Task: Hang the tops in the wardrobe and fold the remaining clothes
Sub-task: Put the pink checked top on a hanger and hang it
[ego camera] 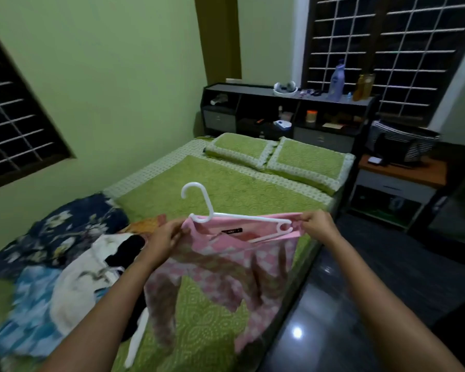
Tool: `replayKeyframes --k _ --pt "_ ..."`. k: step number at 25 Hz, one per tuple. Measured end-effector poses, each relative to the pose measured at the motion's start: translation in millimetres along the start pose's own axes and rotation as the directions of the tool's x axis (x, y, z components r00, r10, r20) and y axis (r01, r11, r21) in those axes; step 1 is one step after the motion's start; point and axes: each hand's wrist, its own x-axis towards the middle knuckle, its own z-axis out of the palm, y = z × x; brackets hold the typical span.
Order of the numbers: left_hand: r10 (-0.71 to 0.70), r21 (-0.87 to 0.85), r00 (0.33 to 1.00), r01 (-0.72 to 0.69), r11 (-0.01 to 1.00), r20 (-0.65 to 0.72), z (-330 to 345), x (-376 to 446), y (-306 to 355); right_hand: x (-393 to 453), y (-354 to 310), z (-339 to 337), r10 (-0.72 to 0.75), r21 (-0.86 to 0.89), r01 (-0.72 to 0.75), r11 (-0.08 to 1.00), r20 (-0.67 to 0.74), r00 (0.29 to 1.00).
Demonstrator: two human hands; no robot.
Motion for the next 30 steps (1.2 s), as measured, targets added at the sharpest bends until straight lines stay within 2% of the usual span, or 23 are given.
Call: replayKeyframes --k 4,7,8,10,11,12,13,14,15,16,17,19,20,22,24,26,27,29,30 --pt "0.151 0.097 0.985 -0.159 0.982 0.089 61 67 44 21 12 -69 -0.01 -0.033 0.005 0.999 -0.148 0.989" --pt "0.18 0.102 0.984 -0.179 0.979 0.002 106 119 92 17 7 -102 -0.052 -0.059 0.035 0.998 -0.311 0.949" --pt "0.154 0.033 0.987 -0.153 0.988 -0.048 116 136 114 13 9 -115 -0.079 -0.106 0.051 0.993 -0.279 0.957" --pt "0.152 -0.09 0.98 -0.164 0.982 -0.132 129 169 149 0 20 -142 -0.086 -0.223 0.092 0.97 0.033 0.996" --pt "0.202 -0.119 0.968 -0.22 0.968 -0.149 133 184 167 -5 30 -161 -0.055 -0.242 0.084 0.967 0.127 0.99" --pt "0.28 -0.126 0.947 -0.3 0.945 -0.158 136 200 180 -6 39 -182 -0.033 -0.227 0.051 0.972 0.082 0.996" --pt "0.343 -0.13 0.927 -0.362 0.923 -0.152 139 218 196 -1 50 -208 -0.026 -0.196 0.006 0.981 -0.1 0.995" --pt "0.395 -0.137 0.905 -0.416 0.899 -0.156 144 235 210 9 66 -232 -0.035 -0.194 -0.034 0.98 -0.341 0.939" --pt "0.431 -0.141 0.889 -0.452 0.881 -0.155 148 253 223 22 83 -255 -0.051 -0.24 -0.07 0.968 -0.464 0.885" --pt "0.474 -0.142 0.866 -0.496 0.857 -0.16 155 273 236 34 97 -275 -0.044 -0.307 -0.105 0.946 -0.443 0.895" --pt "0.51 -0.139 0.845 -0.531 0.836 -0.16 162 291 249 47 111 -291 -0.022 -0.35 -0.1 0.931 -0.329 0.944" --pt "0.569 -0.153 0.808 -0.589 0.794 -0.153 178 335 273 77 139 -313 0.025 -0.343 -0.075 0.936 -0.146 0.989" --pt "0.59 -0.166 0.793 -0.609 0.776 -0.152 188 358 284 88 149 -320 0.029 -0.311 -0.074 0.948 -0.146 0.989" --pt "0.623 -0.193 0.767 -0.642 0.742 -0.155 209 402 304 112 168 -332 0.009 -0.235 -0.079 0.969 -0.283 0.959" --pt "0.676 -0.197 0.724 -0.689 0.698 -0.137 232 449 331 142 179 -342 -0.046 -0.275 -0.076 0.958 -0.412 0.91" --pt "0.721 -0.189 0.689 -0.72 0.668 -0.074 254 494 361 174 185 -352 -0.092 -0.343 -0.086 0.935 -0.472 0.877" --pt "0.734 -0.195 0.678 -0.726 0.659 -0.042 262 515 376 191 189 -359 -0.082 -0.324 -0.107 0.94 -0.517 0.852" --pt "0.756 -0.16 0.654 -0.751 0.641 -0.038 280 562 406 224 201 -382 -0.057 -0.284 -0.165 0.945 -0.635 0.77" --pt "0.755 -0.069 0.65 -0.76 0.646 -0.085 289 581 418 235 208 -392 -0.052 -0.279 -0.195 0.94 -0.682 0.729"
